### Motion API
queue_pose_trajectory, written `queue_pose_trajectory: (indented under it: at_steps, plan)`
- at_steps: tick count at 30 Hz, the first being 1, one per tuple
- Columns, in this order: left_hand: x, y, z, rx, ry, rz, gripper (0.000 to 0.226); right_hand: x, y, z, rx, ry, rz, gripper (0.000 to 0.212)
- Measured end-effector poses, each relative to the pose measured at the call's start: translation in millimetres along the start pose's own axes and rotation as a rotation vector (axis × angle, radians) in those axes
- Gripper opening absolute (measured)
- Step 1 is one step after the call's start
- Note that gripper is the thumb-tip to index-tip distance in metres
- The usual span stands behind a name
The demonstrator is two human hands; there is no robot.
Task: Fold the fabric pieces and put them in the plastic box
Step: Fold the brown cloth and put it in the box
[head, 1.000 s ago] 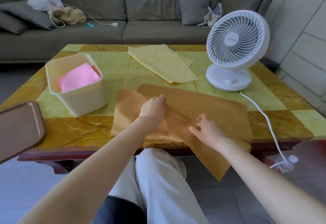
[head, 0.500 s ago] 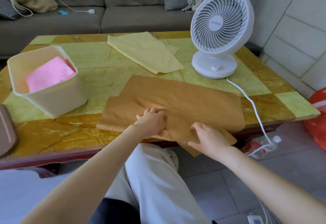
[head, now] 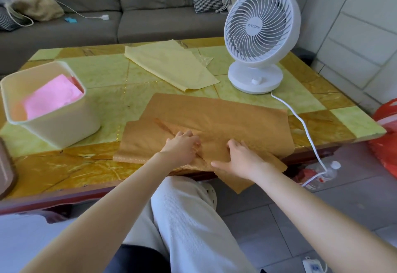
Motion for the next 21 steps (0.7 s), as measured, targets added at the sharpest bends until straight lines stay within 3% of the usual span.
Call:
queue_pose_trajectory:
  at_steps: [3, 6, 10, 15, 17, 19, 21]
  plan:
    - [-0.2, -1.4, 1.4, -0.007, 0.007, 0.021, 0.034, 3.1, -1.9, 2.6, -0.034, -0.019, -0.006, 0.074]
    - [-3.8, -3.7, 2.8, -0.044, -0.016, 0.114, 0.04, 5.9, -5.6, 12.4, -0.055, -0.04, -0.271, 0.048]
    - [-8.0, -6.6, 4.5, -0.044, 0.018, 0.153, 0.042, 9.9, -8.5, 28.5, -0.089, -0.064, -0.458, 0.058]
    - [-2.7, -21.1, 3.8, -0.019, 0.079, 0.106, 0.043, 14.2, -10.6, 51.2, 0.077, 0.072, -0.134, 0.046]
    - [1.1, -27.0, 4.8, -0.014, 0.097, 0.12, 0.043, 14.1, -11.2, 54.8, 0.082, 0.05, 0.004, 0.056]
    - [3.9, -29.6, 7.1, -0.015, 0.116, 0.118, 0.038, 10.1, -10.2, 51.7, 0.121, 0.001, -0.008, 0.071]
    - [5.1, -29.0, 9.2, -0.023, 0.129, 0.104, 0.034, 5.0, -7.3, 44.0, 0.217, 0.006, -0.087, 0.074]
Point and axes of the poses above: each hand's wrist, its own z-axis towards the middle knuckle, its own x-axis out of the back of the hand, y = z × x, the point moved 4 cm from there along z, towards the middle knuckle, and after that the axes turned 11 degrees about y, right-handed, at the moved point
